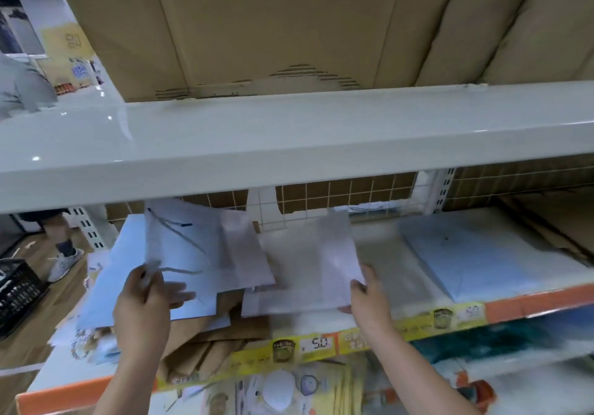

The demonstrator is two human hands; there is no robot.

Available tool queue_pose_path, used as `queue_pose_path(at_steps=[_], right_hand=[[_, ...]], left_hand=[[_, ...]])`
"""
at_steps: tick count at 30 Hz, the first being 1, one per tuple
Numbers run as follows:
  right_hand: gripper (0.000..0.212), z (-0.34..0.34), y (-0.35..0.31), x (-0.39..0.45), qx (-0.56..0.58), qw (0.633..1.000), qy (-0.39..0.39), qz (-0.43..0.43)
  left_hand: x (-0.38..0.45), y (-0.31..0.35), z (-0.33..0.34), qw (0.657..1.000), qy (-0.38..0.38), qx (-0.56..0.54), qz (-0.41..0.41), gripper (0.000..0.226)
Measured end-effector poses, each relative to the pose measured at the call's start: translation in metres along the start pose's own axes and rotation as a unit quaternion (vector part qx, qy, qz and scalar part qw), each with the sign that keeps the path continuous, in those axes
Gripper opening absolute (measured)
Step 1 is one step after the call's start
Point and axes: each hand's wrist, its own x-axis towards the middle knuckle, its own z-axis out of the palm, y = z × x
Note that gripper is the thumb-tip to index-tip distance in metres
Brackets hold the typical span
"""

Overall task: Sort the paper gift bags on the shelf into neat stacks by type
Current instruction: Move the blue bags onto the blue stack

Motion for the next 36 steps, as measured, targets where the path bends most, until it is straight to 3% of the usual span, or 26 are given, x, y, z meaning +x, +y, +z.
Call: queue_pose_path(at_steps=[10, 12, 15, 26, 31, 36], right_hand=[[0.039, -0.155, 0.014, 0.018, 0.045, 0.996, 0.075, 0.008], [0.031, -0.189, 0.016, 0.023, 0.059, 0.994, 0.088, 0.004], [0.028, -0.242, 0.022, 0.031, 0.069, 0.992, 0.107, -0.015], [0.024, -0.416, 0.051, 0.051, 0.054, 0.986, 0.156, -0.020], [0.025, -0.472, 0.059, 0.054, 0.079, 0.979, 0.185, -0.006], [0.027, -0.515, 0.080, 0.072, 0.089, 0.971, 0.222, 0.016]], left_hand=[[-0.079, 0.015, 0.101, 0.981, -0.012, -0.131, -0.143, 0.024], [-0.101, 0.025, 0.123, 0.974, -0.036, -0.173, -0.143, 0.010], [-0.133, 0.039, 0.159, 0.974, -0.055, -0.186, -0.119, 0.006], [-0.233, 0.073, 0.284, 0.957, -0.088, -0.233, -0.148, 0.018], [-0.258, 0.077, 0.337, 0.949, -0.120, -0.235, -0.174, 0.007], [-0.278, 0.078, 0.391, 0.946, -0.159, -0.213, -0.186, 0.015]])
